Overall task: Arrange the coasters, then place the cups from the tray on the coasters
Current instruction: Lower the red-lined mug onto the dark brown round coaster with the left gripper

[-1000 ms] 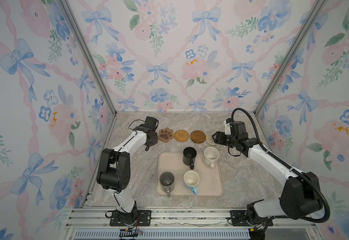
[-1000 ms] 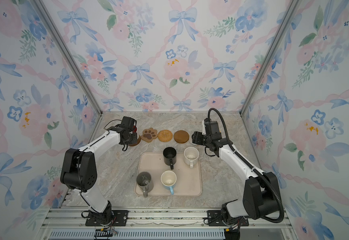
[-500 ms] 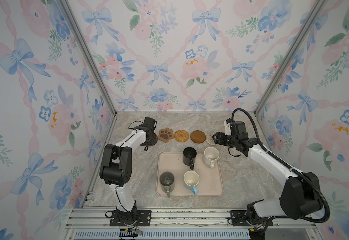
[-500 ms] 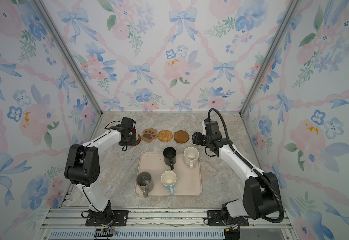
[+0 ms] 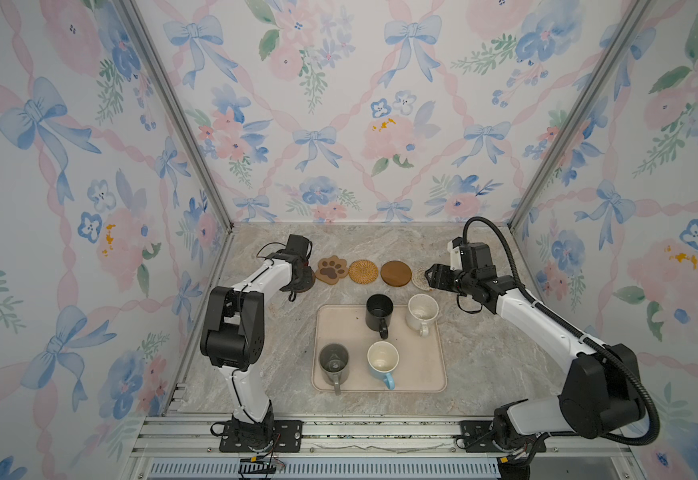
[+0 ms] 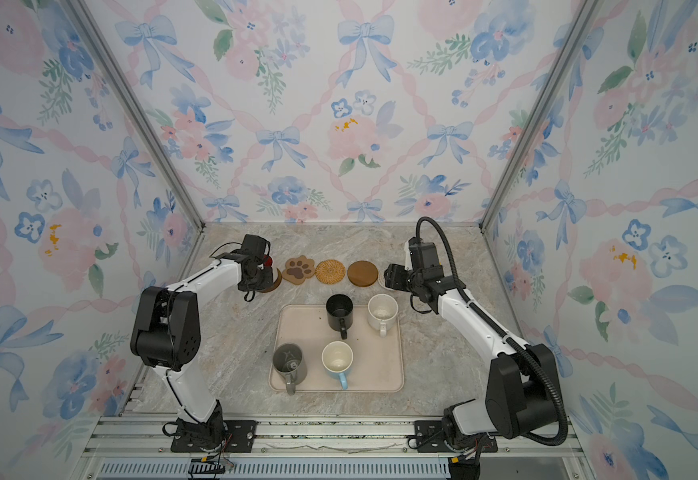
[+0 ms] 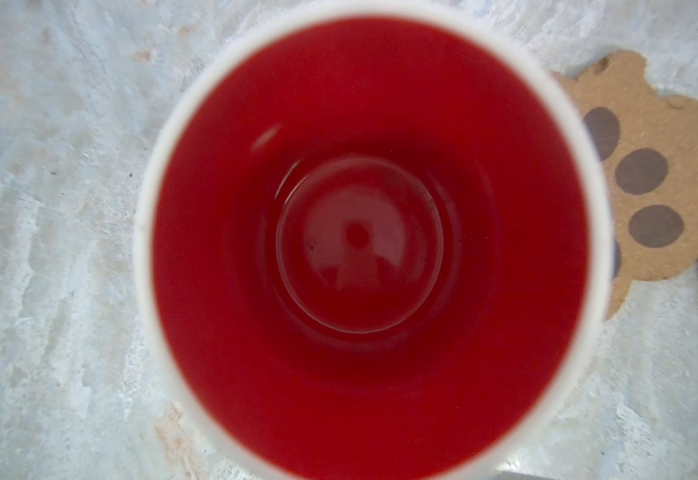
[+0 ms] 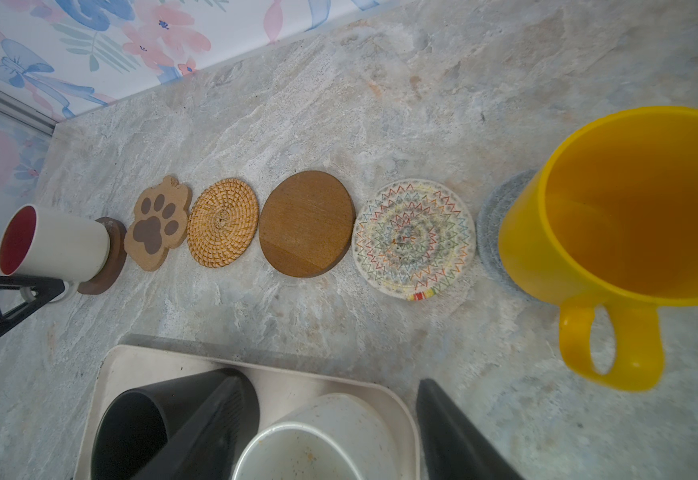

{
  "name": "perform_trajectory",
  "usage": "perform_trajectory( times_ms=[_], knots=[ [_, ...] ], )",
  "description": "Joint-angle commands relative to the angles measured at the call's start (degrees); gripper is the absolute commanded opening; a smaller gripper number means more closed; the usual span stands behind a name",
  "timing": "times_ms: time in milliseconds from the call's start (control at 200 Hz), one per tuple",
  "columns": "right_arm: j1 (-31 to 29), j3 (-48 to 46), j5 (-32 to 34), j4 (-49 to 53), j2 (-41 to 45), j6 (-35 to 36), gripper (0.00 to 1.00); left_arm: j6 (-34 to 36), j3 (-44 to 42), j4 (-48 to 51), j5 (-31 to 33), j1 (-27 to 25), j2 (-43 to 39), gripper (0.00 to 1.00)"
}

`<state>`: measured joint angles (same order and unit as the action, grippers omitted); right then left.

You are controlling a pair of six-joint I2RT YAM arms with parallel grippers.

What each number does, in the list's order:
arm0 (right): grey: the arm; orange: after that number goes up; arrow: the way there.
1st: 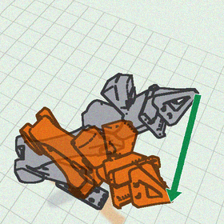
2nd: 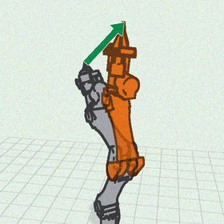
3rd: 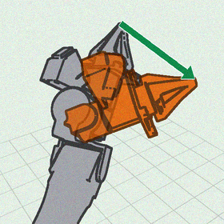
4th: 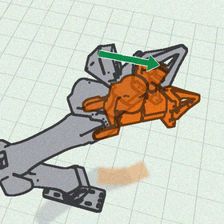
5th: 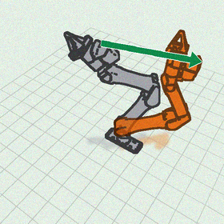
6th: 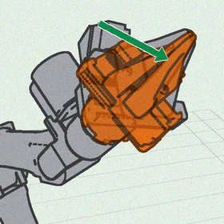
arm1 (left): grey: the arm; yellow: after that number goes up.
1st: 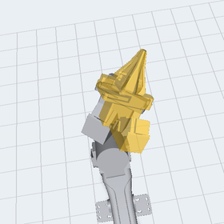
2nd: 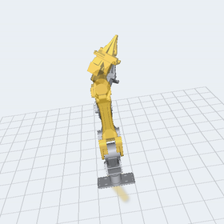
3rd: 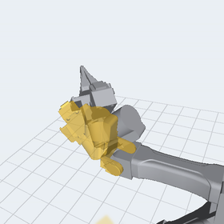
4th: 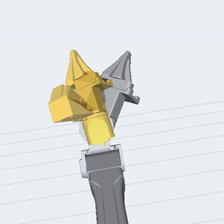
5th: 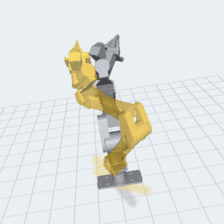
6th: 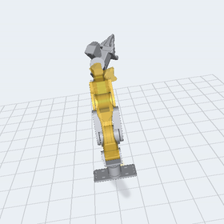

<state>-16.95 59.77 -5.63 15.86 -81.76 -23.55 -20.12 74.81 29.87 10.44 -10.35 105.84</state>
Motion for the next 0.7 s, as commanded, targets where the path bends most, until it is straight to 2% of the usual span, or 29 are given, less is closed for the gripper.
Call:
perform_trajectory(
  times_ms=[0, 610, 690],
  knots=[
    [0.4, 0.2, -0.4, 0.9, -1.1, 0.9, 0.69, 0.0, 1.8, -2.6, 0.9, 0.4, 0.2, 0.0],
    [0.4, 0.5, -0.8, 0.8, -1.4, 0.9, 0.69, -0.2, 0.7, -2.6, 0.2, 0.7, 0.9, 0.0],
    [0.4, 0.5, -0.8, 0.8, -1.4, 1.0, 0.69, -0.1, 0.7, -2.6, -0.2, 0.6, 1.2, 0.05]
  ],
)
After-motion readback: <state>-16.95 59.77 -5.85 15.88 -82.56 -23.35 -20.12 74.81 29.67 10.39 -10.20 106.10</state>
